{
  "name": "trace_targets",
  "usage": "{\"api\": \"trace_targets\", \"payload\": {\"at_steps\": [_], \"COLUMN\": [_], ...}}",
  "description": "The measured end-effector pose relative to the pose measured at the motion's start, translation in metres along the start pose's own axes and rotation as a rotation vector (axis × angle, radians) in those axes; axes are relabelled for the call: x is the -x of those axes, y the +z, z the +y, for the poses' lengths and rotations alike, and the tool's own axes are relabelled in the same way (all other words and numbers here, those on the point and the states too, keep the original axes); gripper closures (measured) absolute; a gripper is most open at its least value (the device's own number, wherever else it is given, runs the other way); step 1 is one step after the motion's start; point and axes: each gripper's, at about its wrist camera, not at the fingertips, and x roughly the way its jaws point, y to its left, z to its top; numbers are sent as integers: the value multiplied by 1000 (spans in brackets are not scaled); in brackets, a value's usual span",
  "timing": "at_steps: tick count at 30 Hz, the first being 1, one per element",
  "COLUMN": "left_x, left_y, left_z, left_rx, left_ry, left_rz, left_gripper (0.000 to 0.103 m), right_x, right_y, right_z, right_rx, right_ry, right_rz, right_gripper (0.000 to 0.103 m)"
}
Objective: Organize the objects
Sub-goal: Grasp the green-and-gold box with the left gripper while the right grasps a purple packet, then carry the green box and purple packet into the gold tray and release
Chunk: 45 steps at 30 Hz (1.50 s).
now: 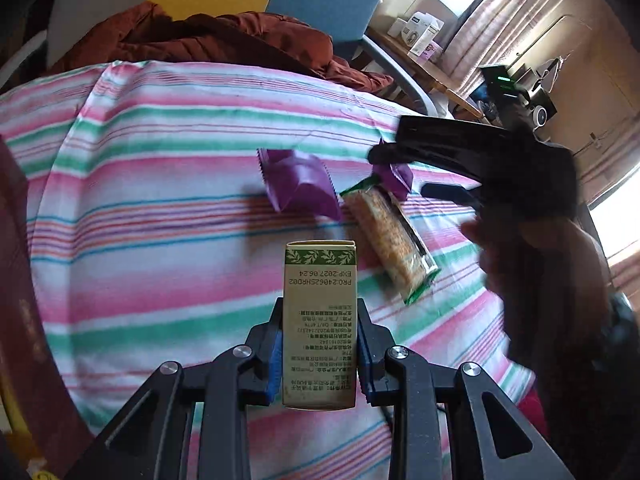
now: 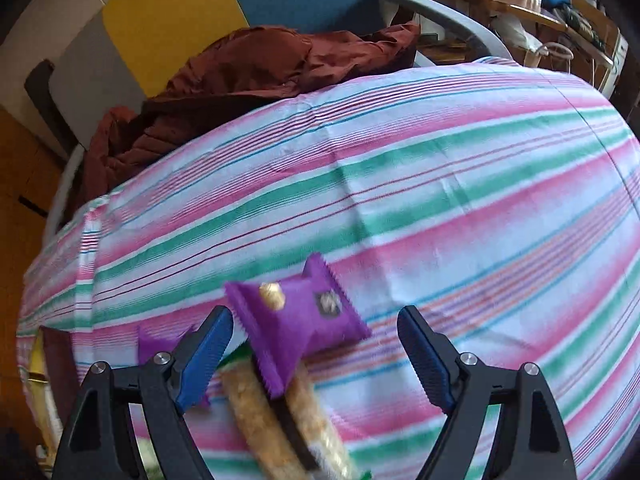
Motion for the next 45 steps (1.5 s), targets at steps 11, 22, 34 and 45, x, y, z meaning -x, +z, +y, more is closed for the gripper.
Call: {"api": "trace_targets", "payload": {"at_steps": [11, 22, 34, 45], "left_x": [16, 83, 205, 235], "left_y": [-3, -22, -75, -132], "left_z": [-5, 6, 87, 173], "left_rx": [-29, -31, 91, 251], "left_ry": [-3, -13, 94, 242], "left_rz": [-41, -167, -360, -395], "left_gripper": [73, 73, 73, 67], "right_x": [29, 101, 136, 128], "right_y": [-12, -48, -117, -176], "right_z": [-1, 34, 222, 284], "right_rx": [53, 95, 403, 493], "right_ry": [-15, 111, 407, 424], "right_rz": [-56, -158, -115, -78], "right_gripper": [71, 72, 71, 50]}}
